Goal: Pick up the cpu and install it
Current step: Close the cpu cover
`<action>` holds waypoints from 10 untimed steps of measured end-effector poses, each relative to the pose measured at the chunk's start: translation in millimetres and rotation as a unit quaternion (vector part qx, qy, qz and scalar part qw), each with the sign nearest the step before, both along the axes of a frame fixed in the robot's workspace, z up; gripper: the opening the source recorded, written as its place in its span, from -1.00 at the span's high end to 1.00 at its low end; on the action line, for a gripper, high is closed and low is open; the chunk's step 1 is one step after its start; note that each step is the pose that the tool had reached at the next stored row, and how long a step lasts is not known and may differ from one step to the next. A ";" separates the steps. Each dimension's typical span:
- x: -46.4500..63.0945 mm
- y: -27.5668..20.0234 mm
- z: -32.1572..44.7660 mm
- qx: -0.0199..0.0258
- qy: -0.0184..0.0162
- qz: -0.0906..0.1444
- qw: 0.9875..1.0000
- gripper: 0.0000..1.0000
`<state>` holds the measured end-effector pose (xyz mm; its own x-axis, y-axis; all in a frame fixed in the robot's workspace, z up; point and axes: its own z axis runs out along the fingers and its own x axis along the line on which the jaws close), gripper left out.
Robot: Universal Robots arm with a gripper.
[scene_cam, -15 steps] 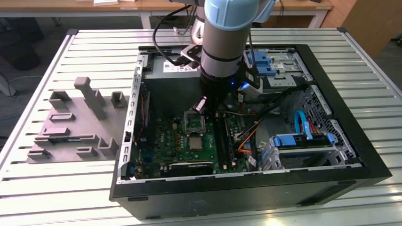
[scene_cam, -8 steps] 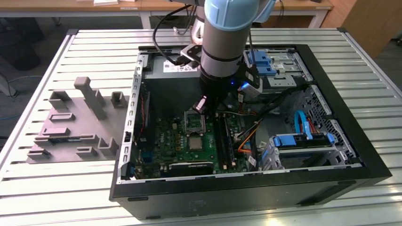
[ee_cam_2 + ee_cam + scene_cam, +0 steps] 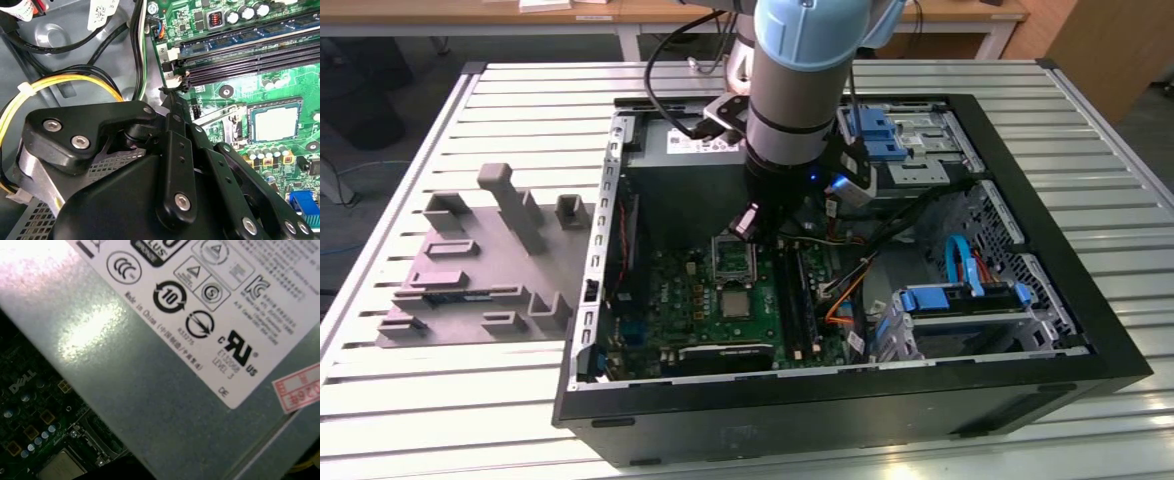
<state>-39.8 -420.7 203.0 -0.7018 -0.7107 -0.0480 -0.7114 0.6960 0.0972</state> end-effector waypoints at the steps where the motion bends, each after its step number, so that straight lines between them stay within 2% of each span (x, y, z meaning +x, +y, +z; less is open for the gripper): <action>1: 0.0 0.0 -0.2 0.000 0.000 0.000 1.000 0.79; 10: -0.5 0.6 1.1 -0.002 0.000 0.001 1.000 0.79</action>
<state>-40.3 -420.2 204.2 -0.7001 -0.7126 -0.0449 -0.7131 0.6945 0.0954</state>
